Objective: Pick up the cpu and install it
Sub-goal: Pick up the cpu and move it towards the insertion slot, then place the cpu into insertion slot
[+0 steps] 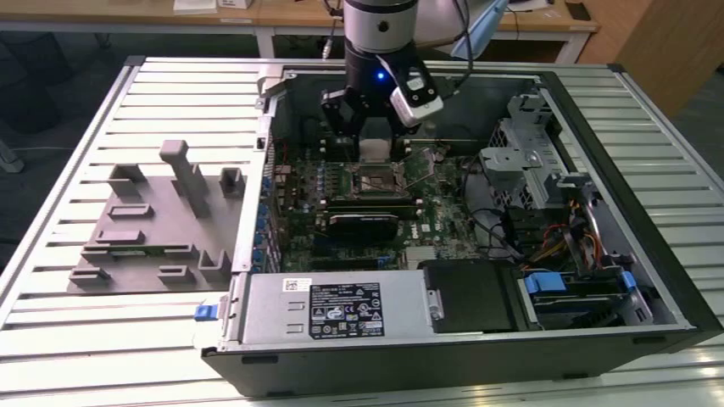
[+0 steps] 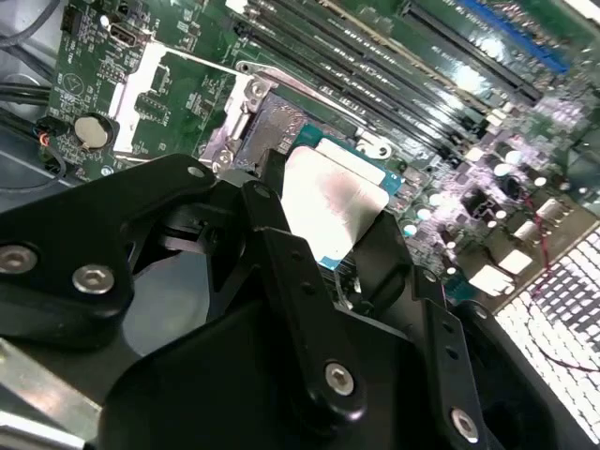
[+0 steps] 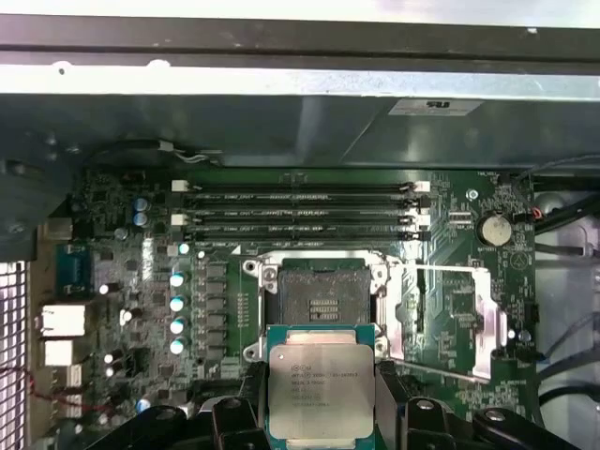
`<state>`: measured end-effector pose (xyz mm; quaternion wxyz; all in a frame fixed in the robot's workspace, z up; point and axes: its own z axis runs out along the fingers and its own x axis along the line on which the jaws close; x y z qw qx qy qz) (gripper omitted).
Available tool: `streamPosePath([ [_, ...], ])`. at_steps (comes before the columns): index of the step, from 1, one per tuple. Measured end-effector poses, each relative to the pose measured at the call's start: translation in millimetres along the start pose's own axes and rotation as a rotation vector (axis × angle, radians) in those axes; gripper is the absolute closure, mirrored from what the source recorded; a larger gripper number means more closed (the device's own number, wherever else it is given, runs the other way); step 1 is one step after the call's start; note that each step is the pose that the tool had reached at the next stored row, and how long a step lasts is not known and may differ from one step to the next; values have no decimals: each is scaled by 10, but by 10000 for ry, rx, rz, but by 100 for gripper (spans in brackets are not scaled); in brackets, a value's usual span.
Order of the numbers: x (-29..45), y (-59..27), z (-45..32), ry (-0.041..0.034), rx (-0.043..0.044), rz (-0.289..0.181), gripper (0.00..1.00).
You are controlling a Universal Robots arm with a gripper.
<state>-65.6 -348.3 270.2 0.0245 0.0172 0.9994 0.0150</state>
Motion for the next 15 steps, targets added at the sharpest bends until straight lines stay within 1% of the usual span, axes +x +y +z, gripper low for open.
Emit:
streamPosePath([
  [4,-32,44,63,22,15,0,46],
  [8,-71,68,117,42,23,0,46],
  [10,-82,71,130,46,24,-1,46],
  [15,-84,71,133,46,23,-1,46],
])
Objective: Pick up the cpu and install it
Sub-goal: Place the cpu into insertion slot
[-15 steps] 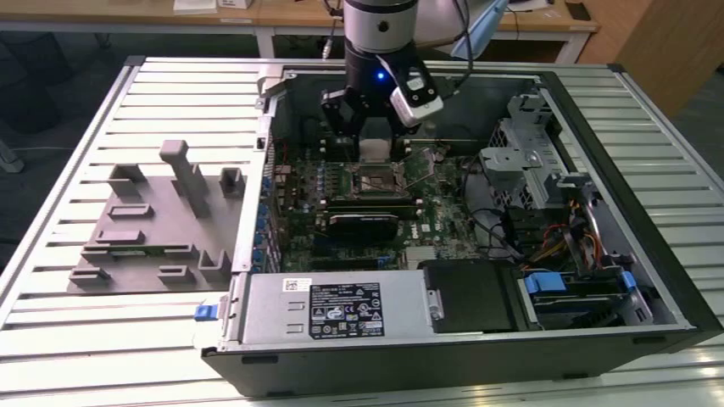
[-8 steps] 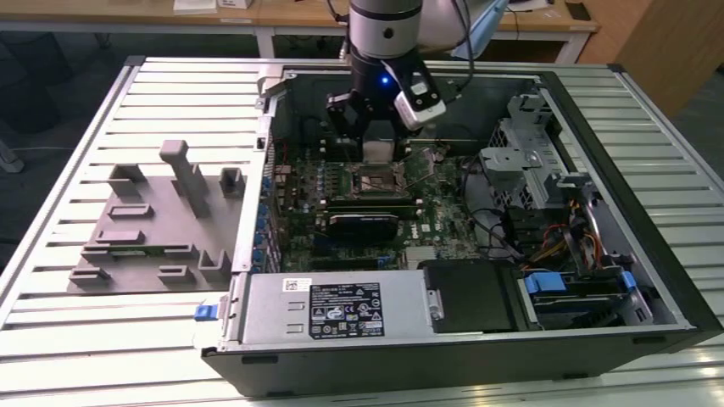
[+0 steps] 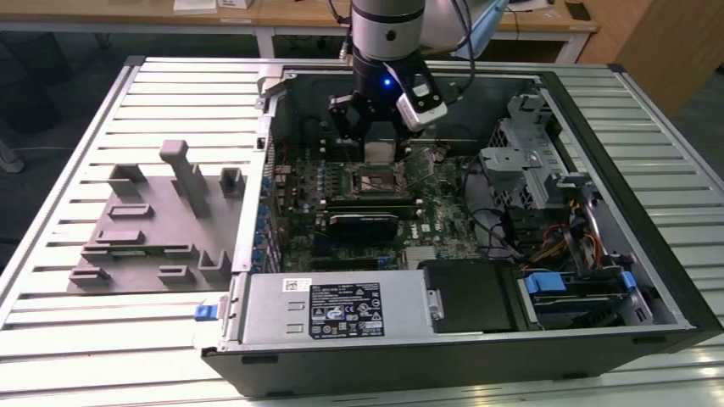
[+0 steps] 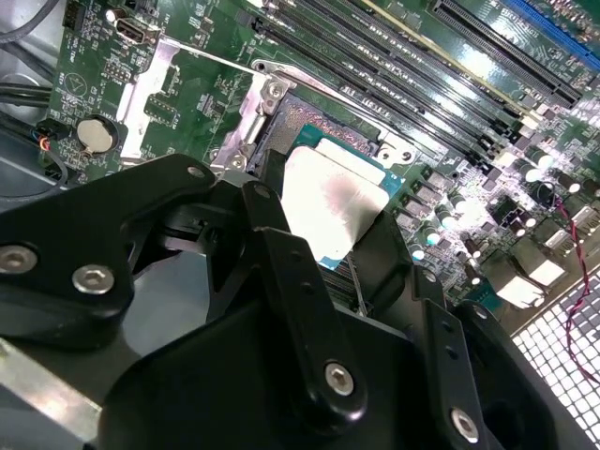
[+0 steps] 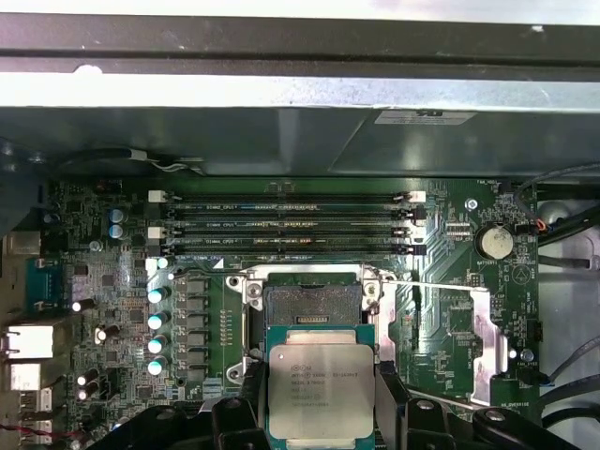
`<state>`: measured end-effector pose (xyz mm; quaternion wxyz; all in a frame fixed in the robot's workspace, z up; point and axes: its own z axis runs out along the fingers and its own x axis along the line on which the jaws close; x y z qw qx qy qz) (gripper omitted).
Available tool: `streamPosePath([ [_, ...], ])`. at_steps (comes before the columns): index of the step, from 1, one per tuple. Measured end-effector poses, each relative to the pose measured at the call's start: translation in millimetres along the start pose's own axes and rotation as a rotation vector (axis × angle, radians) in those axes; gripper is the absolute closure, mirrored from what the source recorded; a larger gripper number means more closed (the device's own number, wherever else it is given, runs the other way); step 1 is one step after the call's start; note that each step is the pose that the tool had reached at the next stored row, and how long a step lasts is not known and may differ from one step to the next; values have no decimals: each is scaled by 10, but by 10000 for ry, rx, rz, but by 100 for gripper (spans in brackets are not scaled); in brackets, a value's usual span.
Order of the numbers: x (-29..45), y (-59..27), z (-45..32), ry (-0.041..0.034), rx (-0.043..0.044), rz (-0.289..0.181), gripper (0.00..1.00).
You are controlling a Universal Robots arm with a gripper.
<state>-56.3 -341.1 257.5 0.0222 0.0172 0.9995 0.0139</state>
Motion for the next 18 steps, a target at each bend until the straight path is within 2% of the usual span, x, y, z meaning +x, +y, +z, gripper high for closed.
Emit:
streamPosePath([
  [10,0,0,1,0,0,9,46],
  [12,-1,0,2,-8,9,237,46],
  [18,-1,0,4,-38,57,1314,46],
])
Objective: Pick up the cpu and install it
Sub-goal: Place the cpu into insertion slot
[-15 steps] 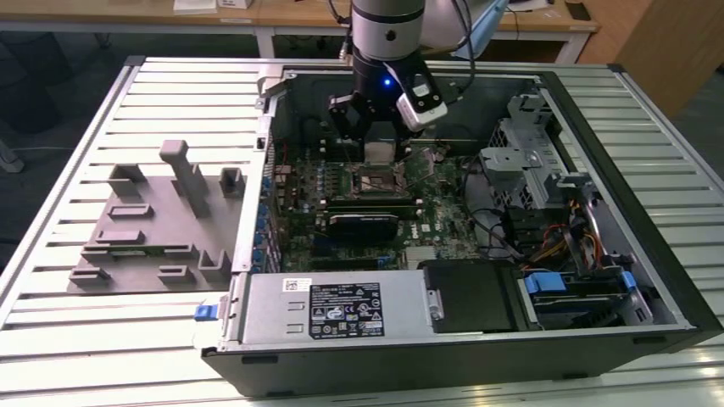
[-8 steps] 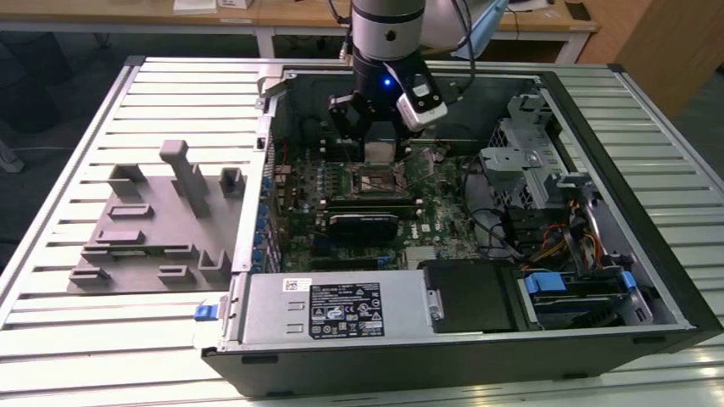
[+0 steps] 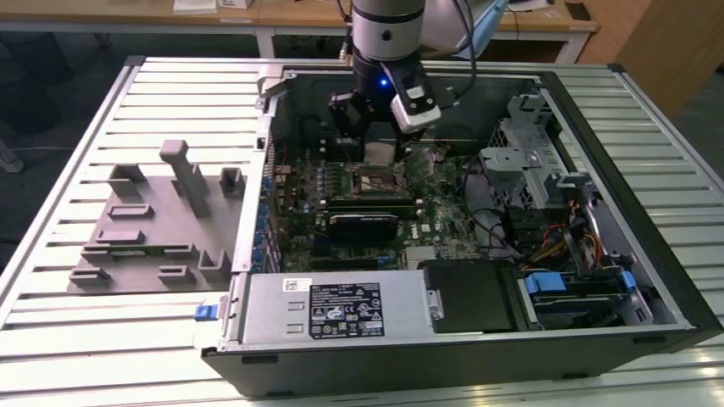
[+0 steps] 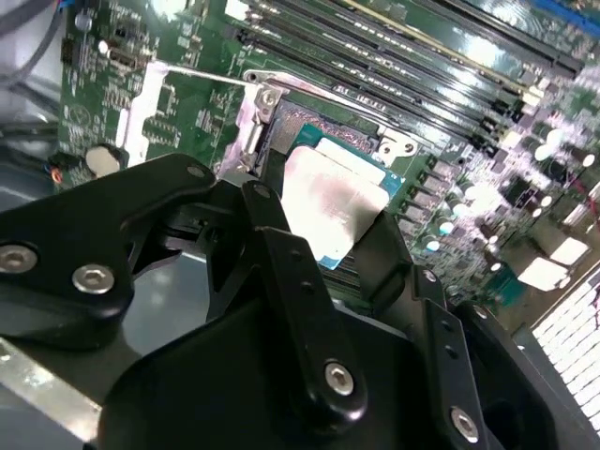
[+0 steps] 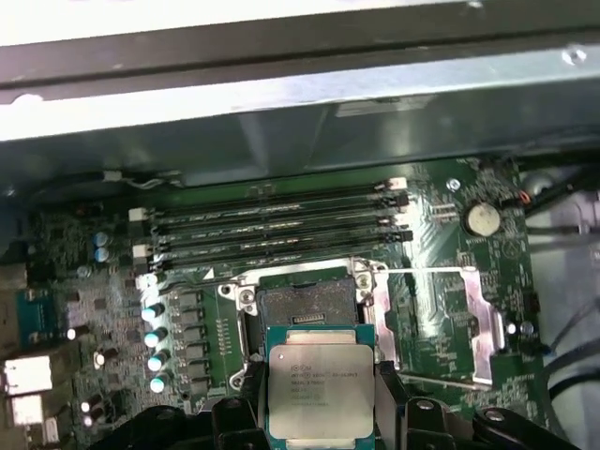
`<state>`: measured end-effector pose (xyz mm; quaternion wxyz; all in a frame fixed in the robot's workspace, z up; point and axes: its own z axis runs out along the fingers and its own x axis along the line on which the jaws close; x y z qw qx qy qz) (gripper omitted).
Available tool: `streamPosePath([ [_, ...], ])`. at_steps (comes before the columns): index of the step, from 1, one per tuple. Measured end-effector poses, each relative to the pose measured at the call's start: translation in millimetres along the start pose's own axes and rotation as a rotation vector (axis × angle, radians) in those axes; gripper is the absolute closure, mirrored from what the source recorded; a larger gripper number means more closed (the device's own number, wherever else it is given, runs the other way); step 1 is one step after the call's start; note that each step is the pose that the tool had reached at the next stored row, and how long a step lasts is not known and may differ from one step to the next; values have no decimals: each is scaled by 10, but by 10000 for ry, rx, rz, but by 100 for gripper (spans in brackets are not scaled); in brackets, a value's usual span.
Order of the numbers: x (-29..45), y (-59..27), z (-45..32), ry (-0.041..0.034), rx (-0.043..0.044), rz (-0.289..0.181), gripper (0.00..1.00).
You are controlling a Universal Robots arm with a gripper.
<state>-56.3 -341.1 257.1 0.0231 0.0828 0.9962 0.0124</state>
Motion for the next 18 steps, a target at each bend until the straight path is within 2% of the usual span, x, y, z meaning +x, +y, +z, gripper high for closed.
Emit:
streamPosePath([
  [18,0,0,10,-93,144,3269,46],
])
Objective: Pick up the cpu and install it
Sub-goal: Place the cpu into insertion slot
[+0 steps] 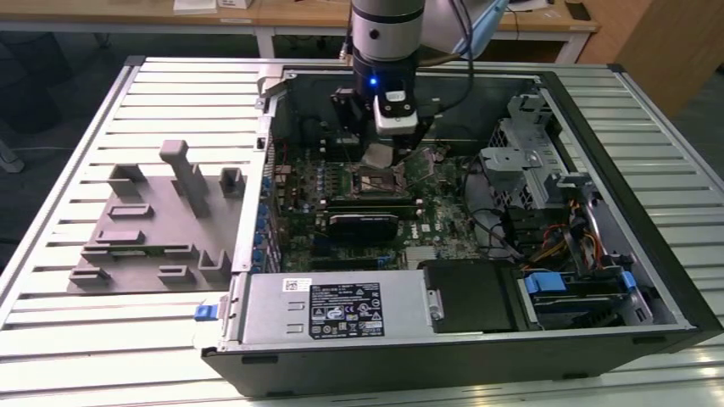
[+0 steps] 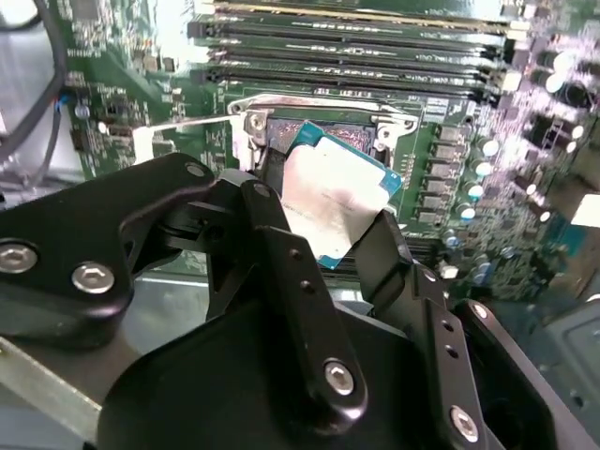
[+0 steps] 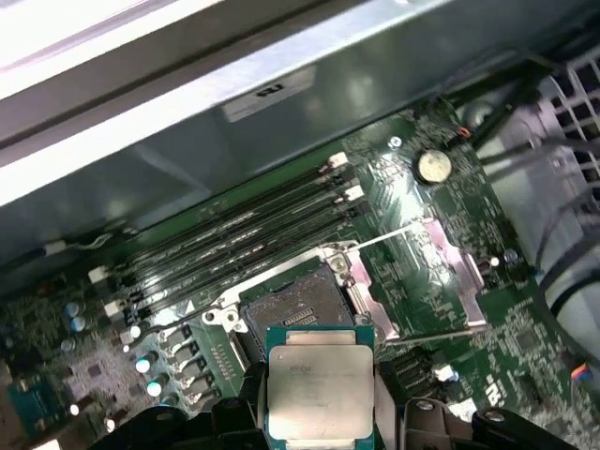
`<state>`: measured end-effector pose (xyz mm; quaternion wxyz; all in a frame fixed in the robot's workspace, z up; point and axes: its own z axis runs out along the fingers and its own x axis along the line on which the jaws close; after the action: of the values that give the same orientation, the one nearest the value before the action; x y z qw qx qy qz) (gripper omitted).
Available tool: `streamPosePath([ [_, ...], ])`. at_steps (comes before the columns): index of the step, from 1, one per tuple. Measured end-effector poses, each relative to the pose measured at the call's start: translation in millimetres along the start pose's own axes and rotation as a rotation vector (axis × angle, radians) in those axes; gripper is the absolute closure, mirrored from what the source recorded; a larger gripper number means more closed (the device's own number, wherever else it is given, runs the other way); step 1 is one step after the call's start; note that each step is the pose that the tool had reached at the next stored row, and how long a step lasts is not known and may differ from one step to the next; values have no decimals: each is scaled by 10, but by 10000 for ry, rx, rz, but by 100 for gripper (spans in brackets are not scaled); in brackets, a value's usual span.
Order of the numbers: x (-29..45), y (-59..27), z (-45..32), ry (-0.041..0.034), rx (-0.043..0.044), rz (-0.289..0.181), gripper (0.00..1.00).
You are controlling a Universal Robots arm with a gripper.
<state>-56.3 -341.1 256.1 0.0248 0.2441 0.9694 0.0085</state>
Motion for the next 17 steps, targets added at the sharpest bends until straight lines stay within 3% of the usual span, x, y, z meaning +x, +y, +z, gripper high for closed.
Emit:
streamPosePath([
  [17,0,0,8,-88,136,3095,46],
])
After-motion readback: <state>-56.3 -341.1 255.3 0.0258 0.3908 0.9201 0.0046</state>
